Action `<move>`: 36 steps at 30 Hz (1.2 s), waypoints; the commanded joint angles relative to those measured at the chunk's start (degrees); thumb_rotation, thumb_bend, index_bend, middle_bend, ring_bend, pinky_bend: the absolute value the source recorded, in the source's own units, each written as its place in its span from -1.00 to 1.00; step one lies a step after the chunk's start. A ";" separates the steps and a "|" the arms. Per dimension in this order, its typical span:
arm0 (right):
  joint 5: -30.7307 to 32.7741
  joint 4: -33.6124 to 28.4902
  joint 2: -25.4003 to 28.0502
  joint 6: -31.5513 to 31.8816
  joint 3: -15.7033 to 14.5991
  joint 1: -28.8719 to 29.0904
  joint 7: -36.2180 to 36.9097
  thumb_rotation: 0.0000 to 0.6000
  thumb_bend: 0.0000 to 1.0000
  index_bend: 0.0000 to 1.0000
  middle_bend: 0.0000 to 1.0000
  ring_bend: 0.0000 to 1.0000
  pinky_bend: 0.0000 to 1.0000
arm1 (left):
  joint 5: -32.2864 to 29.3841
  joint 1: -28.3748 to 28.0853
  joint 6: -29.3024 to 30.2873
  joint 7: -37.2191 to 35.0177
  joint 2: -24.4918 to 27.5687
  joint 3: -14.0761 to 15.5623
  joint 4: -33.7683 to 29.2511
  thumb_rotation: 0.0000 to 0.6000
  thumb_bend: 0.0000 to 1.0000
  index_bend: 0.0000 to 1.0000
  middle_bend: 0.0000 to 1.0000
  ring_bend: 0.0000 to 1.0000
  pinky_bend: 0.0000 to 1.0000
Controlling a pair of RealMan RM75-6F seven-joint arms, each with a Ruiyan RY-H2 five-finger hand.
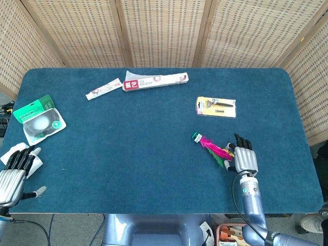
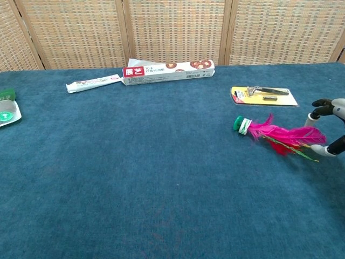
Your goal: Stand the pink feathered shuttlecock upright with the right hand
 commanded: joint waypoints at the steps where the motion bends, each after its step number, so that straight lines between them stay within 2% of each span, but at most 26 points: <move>1: -0.48 -0.19 0.15 0.39 -0.17 0.06 0.30 1.00 -0.30 -0.27 -0.98 -1.00 -1.00 | -0.02 -0.07 -0.15 0.20 -0.10 0.04 0.02 1.00 -1.00 -1.00 -1.00 -1.00 -1.00; 9: -0.23 -1.17 0.60 0.96 -0.13 0.47 0.42 1.00 -0.18 -0.18 -0.95 -1.00 -1.00 | 0.01 -0.01 0.07 0.15 -0.05 0.02 -0.04 1.00 -1.00 -1.00 -1.00 -1.00 -1.00; 36: 1.64 -0.46 0.02 2.09 -1.49 1.96 -0.49 1.00 -0.14 0.01 -0.79 -1.00 -1.00 | -0.16 -0.08 0.02 -0.08 0.15 0.02 -0.10 1.00 -1.00 -1.00 -1.00 -1.00 -1.00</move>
